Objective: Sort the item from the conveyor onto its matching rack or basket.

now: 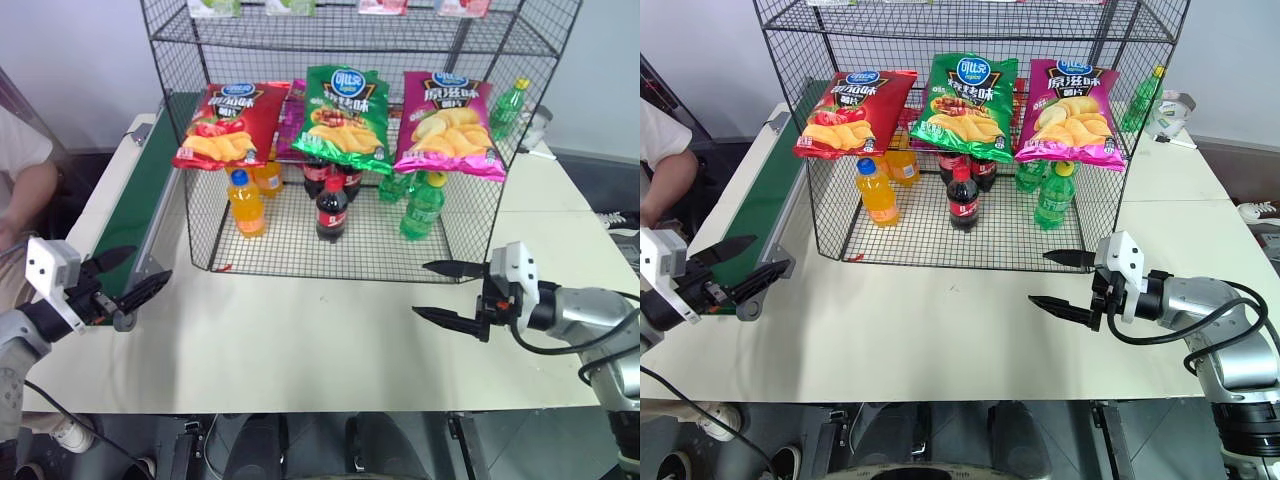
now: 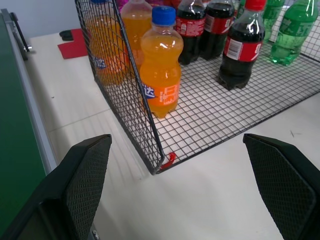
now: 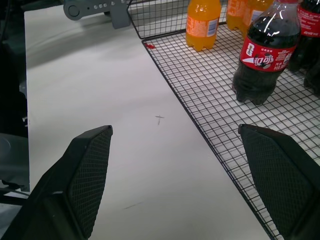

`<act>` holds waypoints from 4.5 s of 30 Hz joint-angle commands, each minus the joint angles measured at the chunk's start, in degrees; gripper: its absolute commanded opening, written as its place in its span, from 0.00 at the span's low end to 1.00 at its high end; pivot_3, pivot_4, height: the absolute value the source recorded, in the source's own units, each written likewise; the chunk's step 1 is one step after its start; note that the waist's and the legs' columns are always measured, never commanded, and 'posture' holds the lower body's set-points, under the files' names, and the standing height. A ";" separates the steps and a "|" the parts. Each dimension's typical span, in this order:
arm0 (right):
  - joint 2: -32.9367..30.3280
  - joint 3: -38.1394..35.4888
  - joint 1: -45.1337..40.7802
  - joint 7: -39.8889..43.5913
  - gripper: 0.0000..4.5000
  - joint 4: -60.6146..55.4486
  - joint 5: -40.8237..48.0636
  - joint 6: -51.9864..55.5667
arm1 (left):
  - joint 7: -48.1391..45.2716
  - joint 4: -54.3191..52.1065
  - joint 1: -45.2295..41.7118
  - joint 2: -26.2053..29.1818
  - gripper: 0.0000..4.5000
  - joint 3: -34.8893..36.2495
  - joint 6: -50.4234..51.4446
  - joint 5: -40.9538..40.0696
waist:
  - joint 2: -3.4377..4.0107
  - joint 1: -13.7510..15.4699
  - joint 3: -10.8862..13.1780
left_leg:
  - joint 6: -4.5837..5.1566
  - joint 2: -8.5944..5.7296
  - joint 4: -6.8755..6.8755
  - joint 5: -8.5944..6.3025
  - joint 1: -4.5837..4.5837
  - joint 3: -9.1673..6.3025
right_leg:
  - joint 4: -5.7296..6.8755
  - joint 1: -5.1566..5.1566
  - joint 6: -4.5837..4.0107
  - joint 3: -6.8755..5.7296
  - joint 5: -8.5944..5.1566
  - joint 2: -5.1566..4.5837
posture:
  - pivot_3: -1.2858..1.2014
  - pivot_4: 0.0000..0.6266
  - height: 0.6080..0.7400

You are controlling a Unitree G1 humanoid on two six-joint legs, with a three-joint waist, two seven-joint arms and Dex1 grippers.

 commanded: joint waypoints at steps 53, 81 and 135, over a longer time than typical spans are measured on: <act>0.12 1.74 -2.46 1.14 0.93 2.55 -2.20 -4.63 | -6.43 0.67 1.44 0.16 1.00 2.01 -2.94 -3.23 | 0.00 0.87 0.00 | 0.00 0.01 0.10 0.00 0.00 0.01 | 0.07 0.00 0.00 0.01 0.00 0.02 | 0.52 0.24 0.99; 1.39 1.55 -3.37 0.77 0.93 1.86 -0.98 -3.92 | -8.11 0.27 2.57 0.19 1.00 2.22 -1.94 -4.55 | -0.01 0.85 0.00 | 0.00 0.01 0.13 0.00 0.01 0.01 | 0.13 0.00 0.00 0.01 0.00 0.02 | 0.52 0.24 0.99; 2.67 5.44 -5.42 0.56 0.93 3.08 -3.38 -6.25 | -5.40 3.06 2.17 -0.64 1.00 0.81 -11.81 2.24 | -0.01 0.84 -0.01 | 0.00 0.01 0.16 0.00 0.01 0.01 | 0.18 -0.01 0.00 0.01 0.00 0.03 | 0.52 0.24 0.99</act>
